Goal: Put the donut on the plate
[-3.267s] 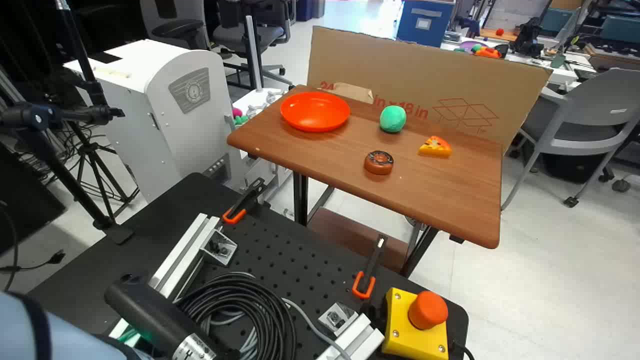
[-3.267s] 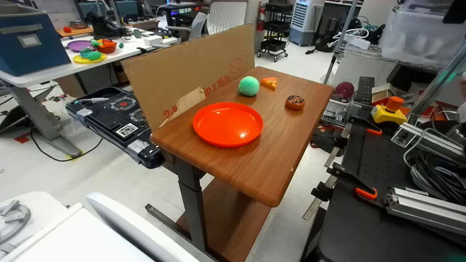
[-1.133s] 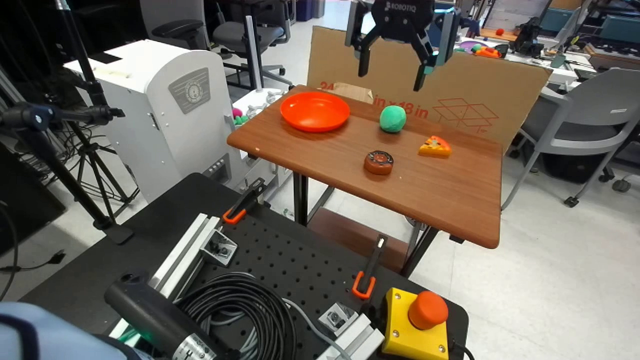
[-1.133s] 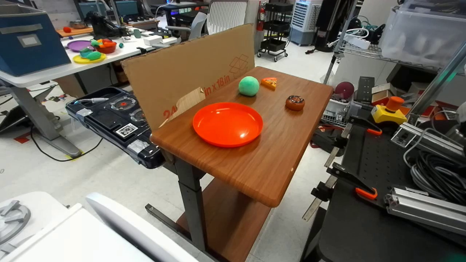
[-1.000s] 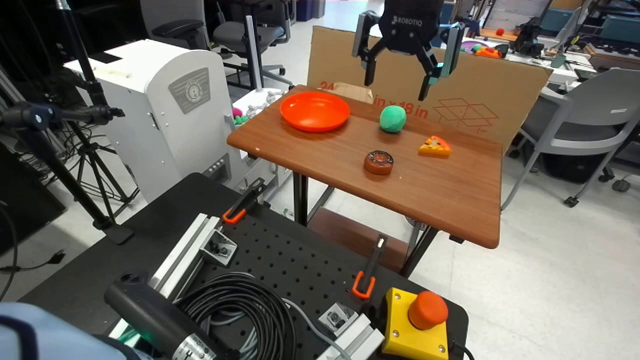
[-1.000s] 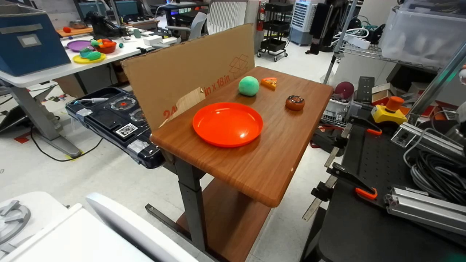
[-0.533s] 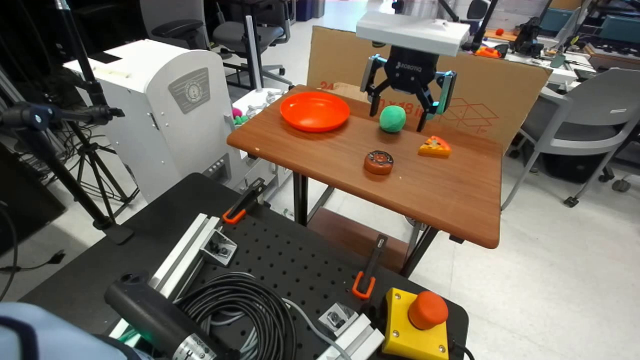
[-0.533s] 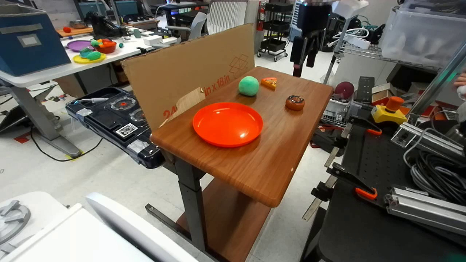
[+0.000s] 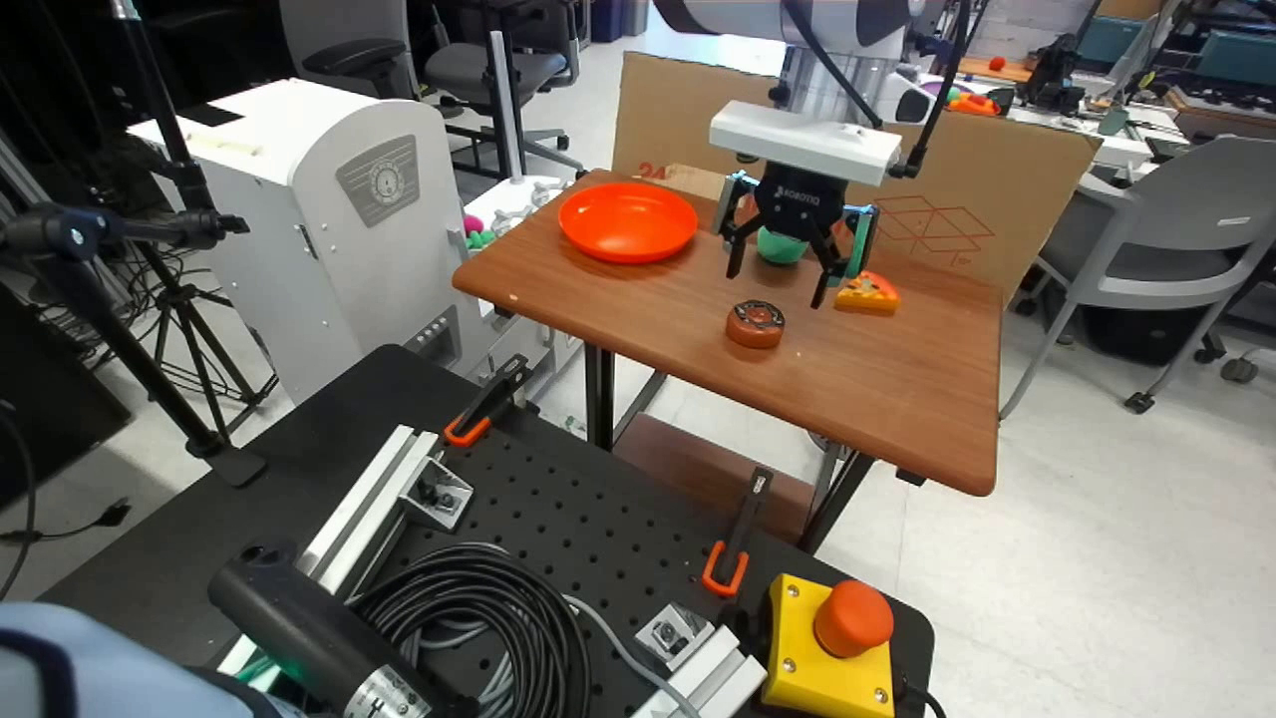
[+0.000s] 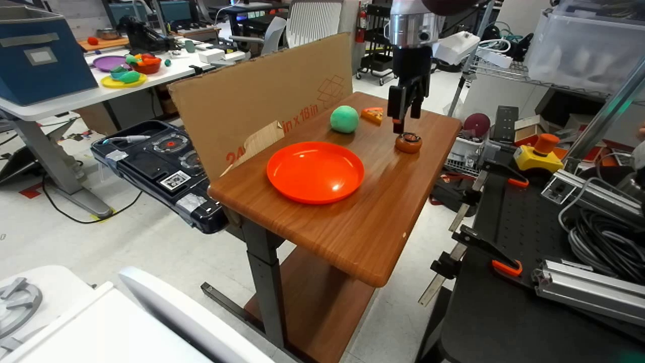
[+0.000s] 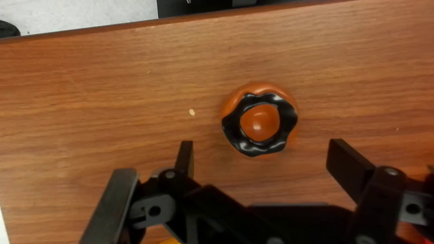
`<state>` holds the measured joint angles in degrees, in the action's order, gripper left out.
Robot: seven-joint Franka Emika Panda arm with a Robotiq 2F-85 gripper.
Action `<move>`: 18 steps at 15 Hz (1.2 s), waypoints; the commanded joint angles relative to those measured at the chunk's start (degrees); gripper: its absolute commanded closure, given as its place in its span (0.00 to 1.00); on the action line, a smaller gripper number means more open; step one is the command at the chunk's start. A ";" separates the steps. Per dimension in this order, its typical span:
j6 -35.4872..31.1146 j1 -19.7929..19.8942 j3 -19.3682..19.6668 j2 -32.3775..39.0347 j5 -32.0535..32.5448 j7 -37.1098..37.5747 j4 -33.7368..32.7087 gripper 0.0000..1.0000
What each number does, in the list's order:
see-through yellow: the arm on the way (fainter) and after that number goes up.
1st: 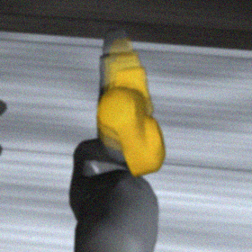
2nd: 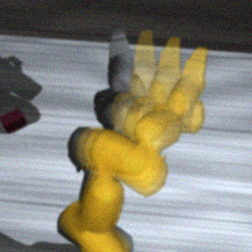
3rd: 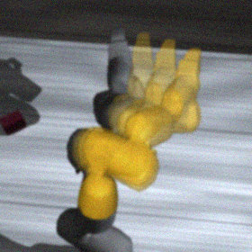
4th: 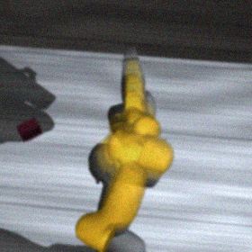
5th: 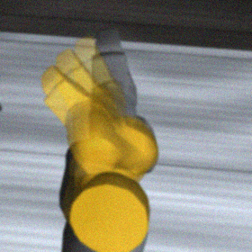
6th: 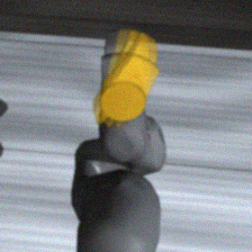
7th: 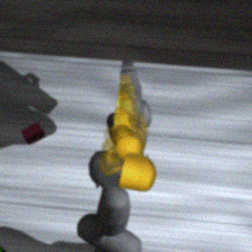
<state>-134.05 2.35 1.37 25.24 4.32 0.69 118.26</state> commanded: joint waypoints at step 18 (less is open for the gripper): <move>7.63 -3.57 0.64 2.81 1.78 0.76 -3.31 0.58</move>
<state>-130.12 -0.41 2.02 30.16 5.39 0.72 114.98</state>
